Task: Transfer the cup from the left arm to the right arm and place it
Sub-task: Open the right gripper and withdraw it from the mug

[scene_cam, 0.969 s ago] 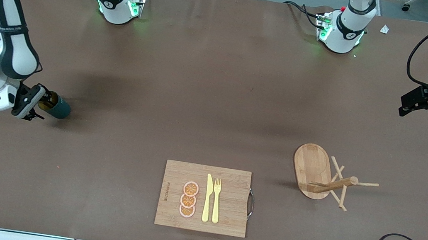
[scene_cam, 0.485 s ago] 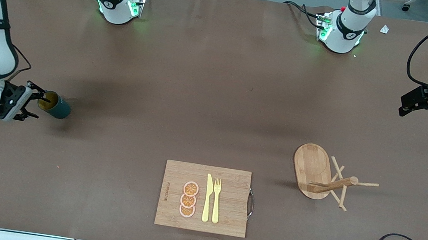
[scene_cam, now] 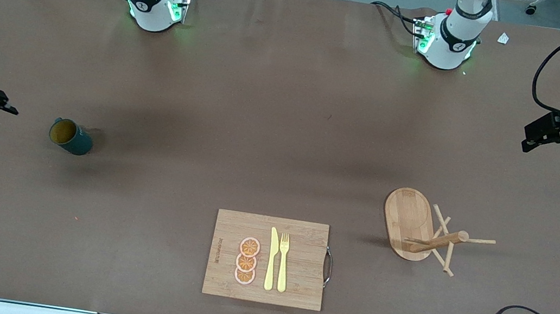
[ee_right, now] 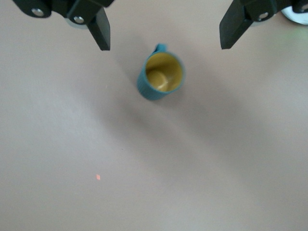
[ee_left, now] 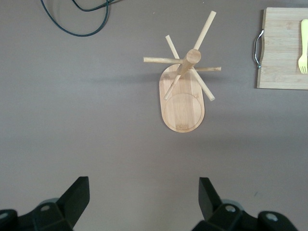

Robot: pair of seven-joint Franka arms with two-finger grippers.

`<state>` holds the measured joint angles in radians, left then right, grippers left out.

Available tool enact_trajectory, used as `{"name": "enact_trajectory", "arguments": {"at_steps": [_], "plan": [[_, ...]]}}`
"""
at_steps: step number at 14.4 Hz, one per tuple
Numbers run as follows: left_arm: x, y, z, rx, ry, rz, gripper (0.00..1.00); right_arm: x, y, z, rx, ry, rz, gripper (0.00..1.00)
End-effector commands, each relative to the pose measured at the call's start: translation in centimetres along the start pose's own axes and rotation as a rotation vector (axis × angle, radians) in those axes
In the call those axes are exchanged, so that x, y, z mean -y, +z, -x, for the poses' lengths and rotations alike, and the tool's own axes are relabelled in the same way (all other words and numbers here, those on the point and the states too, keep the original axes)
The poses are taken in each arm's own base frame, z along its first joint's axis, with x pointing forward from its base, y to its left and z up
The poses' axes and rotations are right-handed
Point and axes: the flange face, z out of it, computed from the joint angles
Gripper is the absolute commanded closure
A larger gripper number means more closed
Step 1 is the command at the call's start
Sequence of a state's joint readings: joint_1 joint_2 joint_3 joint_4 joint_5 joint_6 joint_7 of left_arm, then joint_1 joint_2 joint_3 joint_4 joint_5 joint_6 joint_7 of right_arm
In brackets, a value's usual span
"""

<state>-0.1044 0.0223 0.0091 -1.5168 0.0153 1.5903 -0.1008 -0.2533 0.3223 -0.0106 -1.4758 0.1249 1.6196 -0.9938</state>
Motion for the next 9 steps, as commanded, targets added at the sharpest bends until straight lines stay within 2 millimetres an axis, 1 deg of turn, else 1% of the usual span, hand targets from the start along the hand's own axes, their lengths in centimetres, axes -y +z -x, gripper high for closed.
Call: {"name": "enact_trajectory", "arguments": {"at_steps": [1, 2, 4, 5, 6, 7, 8, 9], "plan": [[0.0, -0.4, -0.2, 0.004, -0.005, 0.002, 0.0, 4.8, -5.7, -4.1, 0.047, 0.267, 0.069, 0.0], [0.0, -0.5, -0.2, 0.002, -0.007, 0.003, 0.0, 6.6, -6.3, -5.4, 0.059, 0.341, 0.068, 0.0], [0.0, -0.5, -0.2, 0.002, -0.005, 0.003, 0.0, 9.2, -6.8, -7.5, 0.059, 0.467, 0.085, 0.0], [0.0, -0.5, -0.2, 0.002, -0.005, 0.003, 0.0, 10.1, -7.0, -8.3, 0.045, 0.561, 0.097, 0.0], [0.0, -0.5, -0.2, 0.002, -0.005, 0.003, 0.0, 10.3, -7.0, -8.6, 0.035, 0.619, 0.101, 0.0], [0.0, -0.5, -0.2, 0.002, -0.005, 0.003, 0.0, 10.7, -7.2, -9.0, 0.025, 0.649, 0.105, 0.0], [0.0, -0.5, -0.2, 0.002, -0.007, 0.003, 0.0, 11.8, -7.4, -9.7, 0.021, 0.647, 0.112, 0.0], [0.0, -0.4, -0.2, 0.004, -0.005, 0.002, 0.0, 12.7, -7.9, -9.9, 0.016, 0.644, 0.119, 0.0]]}}
